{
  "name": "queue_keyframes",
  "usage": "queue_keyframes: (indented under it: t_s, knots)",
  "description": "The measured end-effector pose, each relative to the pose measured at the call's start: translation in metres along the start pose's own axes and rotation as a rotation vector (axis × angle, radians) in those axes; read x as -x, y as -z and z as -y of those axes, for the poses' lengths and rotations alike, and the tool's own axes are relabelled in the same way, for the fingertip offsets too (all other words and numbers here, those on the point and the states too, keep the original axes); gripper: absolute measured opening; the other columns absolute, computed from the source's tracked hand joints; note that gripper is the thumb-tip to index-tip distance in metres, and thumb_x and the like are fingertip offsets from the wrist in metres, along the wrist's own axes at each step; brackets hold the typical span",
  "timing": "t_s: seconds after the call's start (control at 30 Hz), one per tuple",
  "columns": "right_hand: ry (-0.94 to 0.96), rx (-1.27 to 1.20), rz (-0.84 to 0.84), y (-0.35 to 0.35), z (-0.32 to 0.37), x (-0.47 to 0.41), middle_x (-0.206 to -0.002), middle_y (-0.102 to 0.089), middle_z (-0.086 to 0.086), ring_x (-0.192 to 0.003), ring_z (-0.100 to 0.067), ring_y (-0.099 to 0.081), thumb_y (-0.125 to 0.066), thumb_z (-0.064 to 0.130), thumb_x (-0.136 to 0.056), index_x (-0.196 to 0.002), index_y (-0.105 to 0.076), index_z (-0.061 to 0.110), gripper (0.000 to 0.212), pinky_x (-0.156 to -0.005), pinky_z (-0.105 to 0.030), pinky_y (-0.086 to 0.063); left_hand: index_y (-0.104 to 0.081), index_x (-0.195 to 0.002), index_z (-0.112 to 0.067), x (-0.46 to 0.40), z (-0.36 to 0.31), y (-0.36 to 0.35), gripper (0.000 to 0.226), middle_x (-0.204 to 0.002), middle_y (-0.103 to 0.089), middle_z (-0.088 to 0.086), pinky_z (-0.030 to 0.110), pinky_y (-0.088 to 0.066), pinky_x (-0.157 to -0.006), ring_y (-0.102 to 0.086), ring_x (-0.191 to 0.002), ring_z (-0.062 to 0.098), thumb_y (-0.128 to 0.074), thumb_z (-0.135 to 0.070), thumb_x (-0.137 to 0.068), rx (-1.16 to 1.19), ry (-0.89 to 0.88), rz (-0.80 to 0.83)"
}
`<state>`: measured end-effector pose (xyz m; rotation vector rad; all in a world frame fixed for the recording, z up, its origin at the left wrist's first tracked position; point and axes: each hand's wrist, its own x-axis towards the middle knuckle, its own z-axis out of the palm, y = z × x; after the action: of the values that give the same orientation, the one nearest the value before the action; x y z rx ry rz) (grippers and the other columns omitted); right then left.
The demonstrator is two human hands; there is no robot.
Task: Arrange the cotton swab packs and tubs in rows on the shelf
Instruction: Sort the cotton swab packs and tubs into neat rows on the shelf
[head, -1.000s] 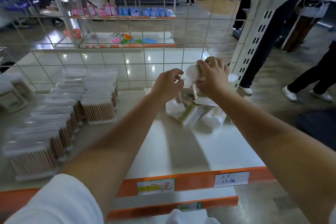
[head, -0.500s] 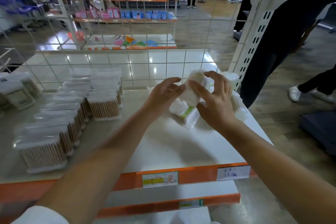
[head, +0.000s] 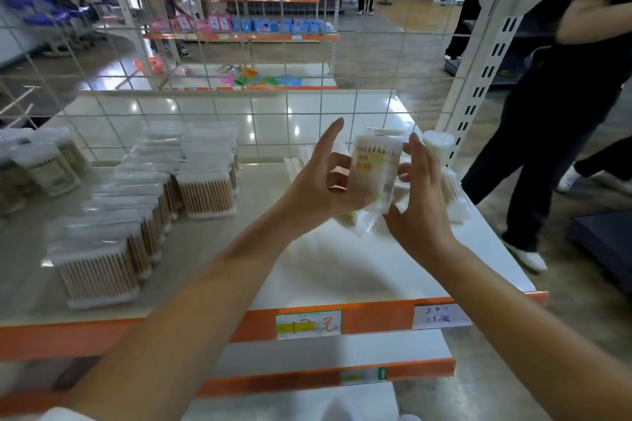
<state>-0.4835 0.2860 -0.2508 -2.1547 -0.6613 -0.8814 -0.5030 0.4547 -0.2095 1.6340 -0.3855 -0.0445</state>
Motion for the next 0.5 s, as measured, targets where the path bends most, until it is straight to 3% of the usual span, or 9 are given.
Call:
queue_keyframes:
  t_s: [0.07,0.17,0.23,0.37,0.43,0.5]
  knots:
    - [-0.041,-0.019,0.044,-0.001,0.000,0.001,-0.136,-0.034,-0.025,-0.105,-0.008,-0.047,-0.069,0.000,-0.075,-0.138,-0.014,0.019,0.086,-0.082,-0.038,-0.048,-0.008,-0.144,-0.039,0.002,-0.004,0.000,0.106,-0.101,-0.053,0.001,0.030,-0.055,-0.072,-0.063,-0.082,0.013,-0.072,0.000,-0.070,-0.049,-0.009,0.029]
    - [0.042,0.006,0.064,-0.006,-0.004,0.005,-0.139,-0.025,-0.014,-0.115,-0.044,-0.048,-0.062,-0.011,-0.073,-0.138,-0.018,0.016,0.084,-0.086,-0.052,-0.049,-0.016,-0.142,-0.039,0.004,-0.010,0.000,0.097,-0.107,-0.050,-0.002,0.032,-0.057,-0.074,-0.063,-0.090,0.020,-0.069,0.004,-0.073,-0.157,0.001,0.078]
    - [0.074,0.028,0.071,-0.008,-0.004,0.007,-0.137,-0.022,-0.007,-0.119,-0.043,-0.043,-0.059,-0.020,-0.069,-0.138,-0.018,0.016,0.089,-0.087,-0.047,-0.048,-0.027,-0.139,-0.031,0.004,-0.015,0.000,0.084,-0.110,-0.049,-0.003,0.028,-0.057,-0.071,-0.060,-0.092,0.020,-0.069,0.002,-0.074,-0.255,0.021,0.087]
    - [0.157,0.081,0.022,-0.009,0.005,0.005,-0.134,-0.023,-0.010,-0.117,-0.032,-0.034,-0.055,-0.026,-0.067,-0.137,-0.021,0.008,0.085,-0.076,-0.040,-0.048,-0.036,-0.127,-0.025,0.003,-0.017,0.000,0.069,-0.105,-0.051,-0.002,0.021,-0.053,-0.063,-0.057,-0.086,0.015,-0.073,-0.006,-0.072,-0.345,0.045,0.046]
    - [0.206,0.103,0.007,-0.010,0.010,0.003,-0.131,-0.025,-0.012,-0.110,-0.030,-0.038,-0.054,-0.024,-0.069,-0.135,-0.023,0.005,0.077,-0.071,-0.040,-0.051,-0.039,-0.120,-0.027,0.004,-0.017,0.001,0.060,-0.101,-0.054,-0.002,0.026,-0.054,-0.067,-0.059,-0.088,0.018,-0.074,-0.015,-0.073,-0.348,0.038,-0.005]
    - [0.235,0.134,0.000,-0.012,0.014,0.000,-0.130,-0.026,-0.015,-0.111,-0.030,-0.038,-0.044,-0.011,-0.078,-0.133,-0.026,0.002,0.060,-0.078,-0.038,-0.048,-0.039,-0.114,-0.027,0.004,-0.018,0.003,0.053,-0.097,-0.055,-0.004,0.024,-0.052,-0.066,-0.059,-0.088,0.018,-0.073,-0.019,-0.074,-0.368,0.027,-0.048]
